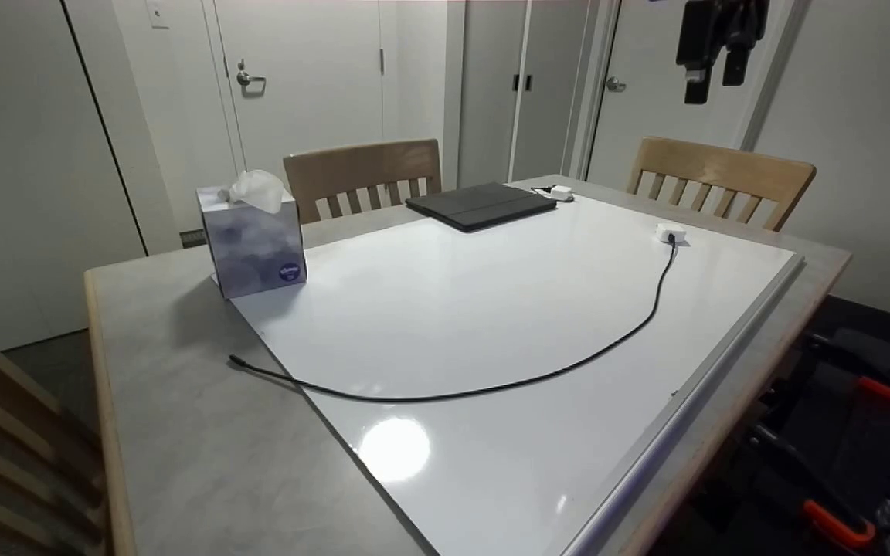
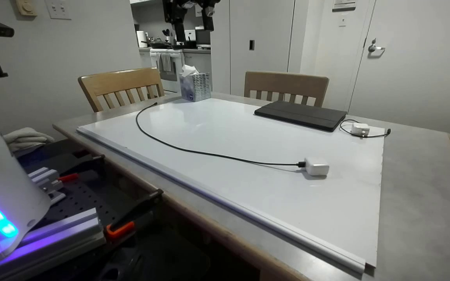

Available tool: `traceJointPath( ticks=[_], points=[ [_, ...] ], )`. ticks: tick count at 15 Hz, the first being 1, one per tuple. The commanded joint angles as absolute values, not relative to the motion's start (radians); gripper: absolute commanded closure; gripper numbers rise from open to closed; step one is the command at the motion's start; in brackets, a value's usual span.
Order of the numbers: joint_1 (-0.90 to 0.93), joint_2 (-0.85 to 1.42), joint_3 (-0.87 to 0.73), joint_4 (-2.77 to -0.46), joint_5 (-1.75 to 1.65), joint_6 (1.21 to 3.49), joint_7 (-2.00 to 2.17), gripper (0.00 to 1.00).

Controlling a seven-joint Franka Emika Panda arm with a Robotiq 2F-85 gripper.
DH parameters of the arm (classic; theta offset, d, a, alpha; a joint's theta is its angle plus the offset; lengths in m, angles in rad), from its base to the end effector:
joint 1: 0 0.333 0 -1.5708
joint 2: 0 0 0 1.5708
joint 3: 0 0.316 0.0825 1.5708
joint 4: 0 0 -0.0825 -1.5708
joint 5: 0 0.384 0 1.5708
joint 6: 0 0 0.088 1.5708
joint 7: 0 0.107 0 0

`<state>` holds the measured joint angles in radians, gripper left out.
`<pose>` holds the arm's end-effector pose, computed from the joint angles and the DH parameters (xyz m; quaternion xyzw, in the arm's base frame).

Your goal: Form a loose circle using the cable

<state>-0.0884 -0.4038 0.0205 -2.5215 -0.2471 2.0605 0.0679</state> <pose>0.4033 -0.0404 0.4164 0.9934 -0.0073 -0.0288 0.1110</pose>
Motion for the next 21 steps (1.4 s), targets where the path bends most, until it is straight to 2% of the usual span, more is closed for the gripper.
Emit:
traceJointPath(
  ticks=[1, 11, 18, 19, 21],
  points=[
    [-0.079, -0.404, 0.013, -2.52, -0.25, 2.058, 0.071, 0.0],
    [-0.078, -0.393, 0.019, -2.512, -0.262, 2.055, 0.069, 0.0],
    [-0.051, -0.174, 0.035, -2.357, -0.38, 2.105, 0.018, 0.0],
    [-0.045, -0.285, 0.033, -2.438, -0.351, 2.082, 0.058, 0.0],
    [-0.043, -0.252, 0.032, -2.42, -0.353, 2.086, 0.061, 0.0]
  ],
)
